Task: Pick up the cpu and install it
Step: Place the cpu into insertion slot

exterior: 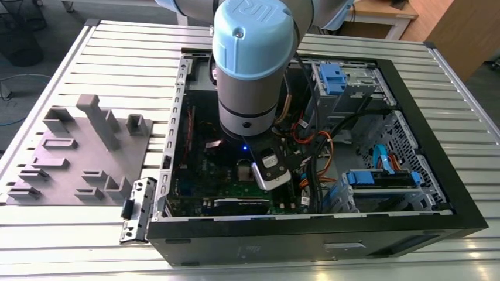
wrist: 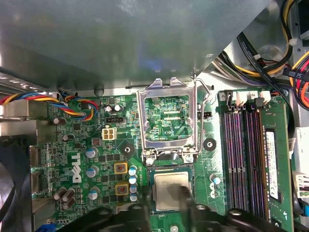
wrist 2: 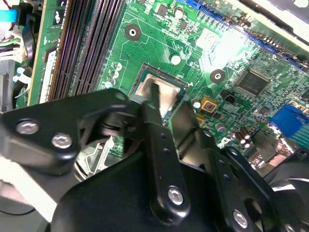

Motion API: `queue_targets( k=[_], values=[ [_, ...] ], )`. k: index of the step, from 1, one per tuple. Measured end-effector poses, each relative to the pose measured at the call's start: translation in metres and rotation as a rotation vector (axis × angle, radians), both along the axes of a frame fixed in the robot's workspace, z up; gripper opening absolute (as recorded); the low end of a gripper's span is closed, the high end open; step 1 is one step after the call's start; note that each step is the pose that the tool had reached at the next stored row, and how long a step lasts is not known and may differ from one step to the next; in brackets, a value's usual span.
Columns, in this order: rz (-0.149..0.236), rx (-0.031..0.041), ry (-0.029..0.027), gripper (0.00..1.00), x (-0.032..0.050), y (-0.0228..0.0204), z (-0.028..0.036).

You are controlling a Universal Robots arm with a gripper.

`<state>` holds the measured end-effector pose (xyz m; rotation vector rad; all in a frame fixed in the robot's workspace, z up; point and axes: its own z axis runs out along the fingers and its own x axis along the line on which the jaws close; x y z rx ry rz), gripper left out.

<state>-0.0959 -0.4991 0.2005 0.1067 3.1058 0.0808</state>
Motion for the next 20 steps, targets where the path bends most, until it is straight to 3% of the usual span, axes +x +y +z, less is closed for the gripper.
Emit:
queue_targets(
  k=[1,4,8,20],
  values=[
    [0.000,0.0001,0.0000,0.41,0.0000,0.0000,0.0000],
    [0.000,0.0001,0.0000,0.24,0.0000,0.0000,0.0000],
    [0.000,0.0001,0.0000,0.12,0.0000,0.0000,0.0000],
    [-0.026,-0.0002,0.0000,0.11,0.0007,0.0000,-0.0003]
  ],
)
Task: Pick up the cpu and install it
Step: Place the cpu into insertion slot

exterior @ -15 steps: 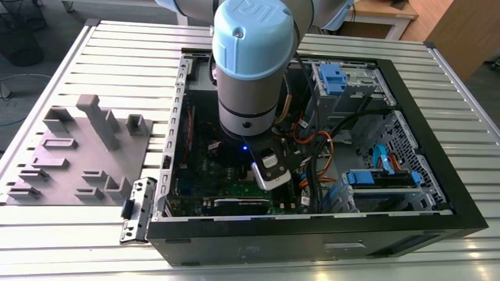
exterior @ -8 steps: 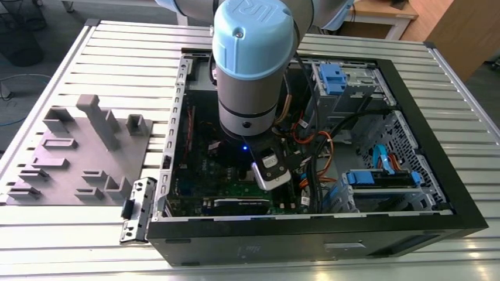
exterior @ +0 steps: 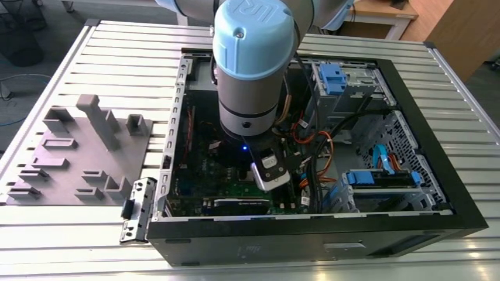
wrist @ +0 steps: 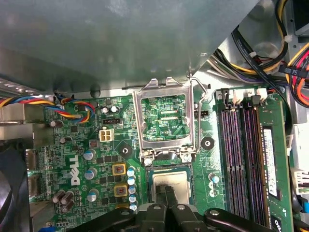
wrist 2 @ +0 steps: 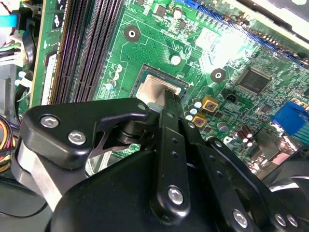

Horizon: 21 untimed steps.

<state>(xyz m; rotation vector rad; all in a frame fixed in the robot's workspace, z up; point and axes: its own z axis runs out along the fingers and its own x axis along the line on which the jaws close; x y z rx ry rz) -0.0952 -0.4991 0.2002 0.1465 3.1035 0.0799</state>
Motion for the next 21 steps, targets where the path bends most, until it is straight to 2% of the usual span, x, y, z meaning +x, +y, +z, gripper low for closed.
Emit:
queue_targets(
  k=[10,21],
  values=[
    [-0.019,-0.0018,0.0001,0.11,0.0061,0.0000,-0.0005],
    [-0.017,-0.0027,0.0003,0.11,0.0061,-0.0001,-0.0073]
  ],
)
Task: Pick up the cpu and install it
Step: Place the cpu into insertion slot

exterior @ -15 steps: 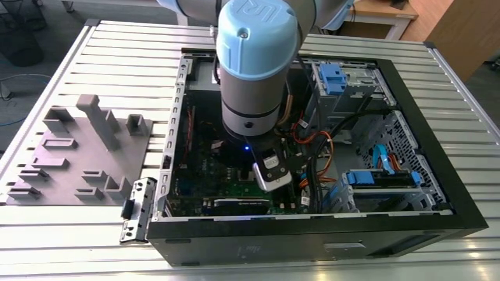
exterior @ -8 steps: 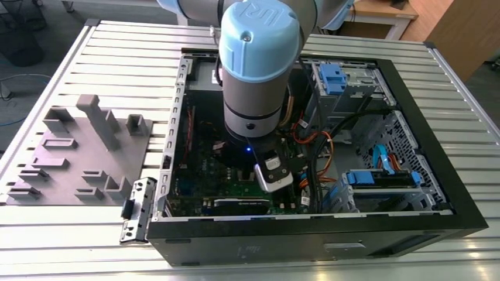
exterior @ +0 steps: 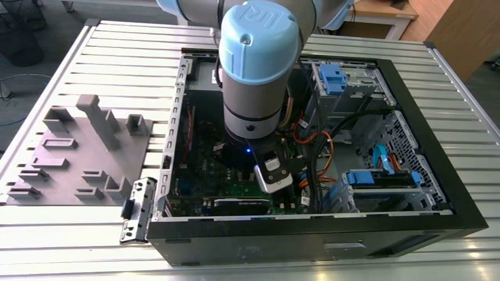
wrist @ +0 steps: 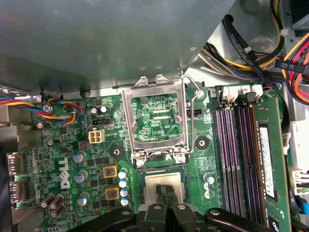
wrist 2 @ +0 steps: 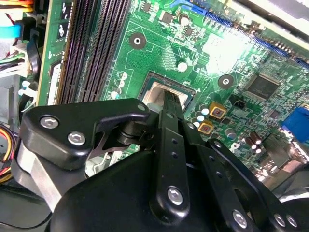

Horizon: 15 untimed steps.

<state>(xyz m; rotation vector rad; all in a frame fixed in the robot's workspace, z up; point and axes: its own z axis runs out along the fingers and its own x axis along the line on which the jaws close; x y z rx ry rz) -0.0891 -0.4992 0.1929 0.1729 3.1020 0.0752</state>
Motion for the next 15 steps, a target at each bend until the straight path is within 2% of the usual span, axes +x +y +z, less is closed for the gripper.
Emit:
queue_targets(
  k=[5,7,12,15],
  values=[
    [0.000,0.0006,-0.0004,0.11,0.0000,0.0001,0.0000],
    [0.000,0.0026,-0.0012,0.11,0.0002,0.0004,0.0019],
    [0.000,0.0008,-0.0004,0.11,0.0000,0.0001,0.0124],
    [0.000,0.0007,-0.0004,0.11,0.0000,0.0001,0.0223]
  ],
)
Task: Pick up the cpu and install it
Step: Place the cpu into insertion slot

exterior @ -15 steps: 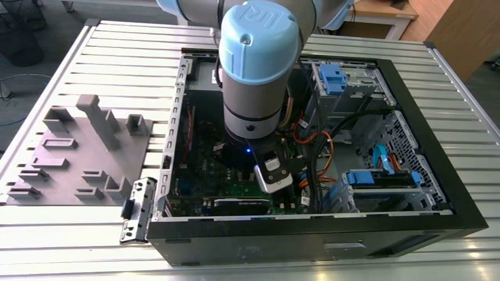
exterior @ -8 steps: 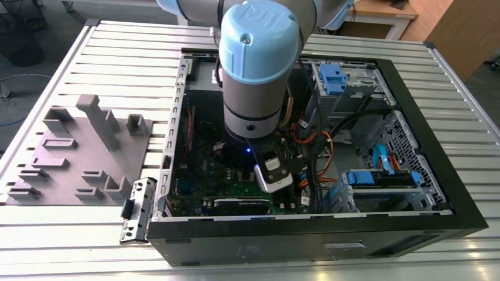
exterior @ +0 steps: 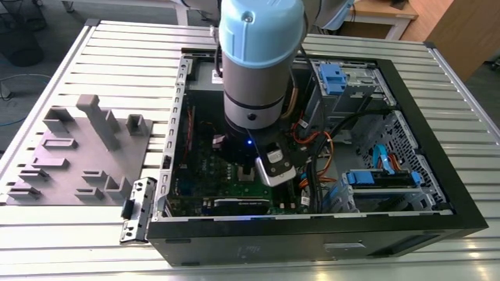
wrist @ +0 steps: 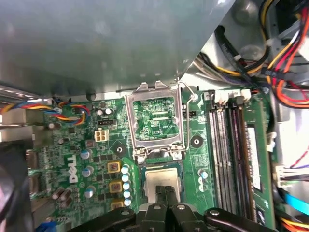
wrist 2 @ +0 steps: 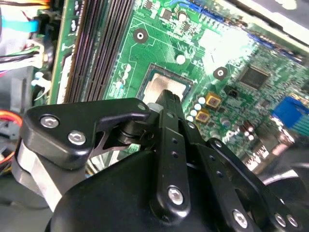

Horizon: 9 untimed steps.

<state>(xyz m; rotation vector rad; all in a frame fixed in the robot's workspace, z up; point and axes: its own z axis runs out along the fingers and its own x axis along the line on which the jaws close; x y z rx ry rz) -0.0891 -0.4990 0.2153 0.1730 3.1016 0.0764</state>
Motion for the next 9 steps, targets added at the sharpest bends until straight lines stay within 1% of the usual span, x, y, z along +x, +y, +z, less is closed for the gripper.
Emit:
queue_targets(
  k=[3,4,5,9],
  values=[
    [0.000,-0.0001,0.0001,0.11,0.0000,0.0000,0.0113],
    [0.000,0.0000,0.0001,0.11,0.0000,0.0000,0.0138],
    [0.000,-0.0001,0.0001,0.11,0.0000,0.0000,0.0147],
    [0.000,0.0000,0.0000,0.11,0.0000,0.0000,0.0151]
  ],
)
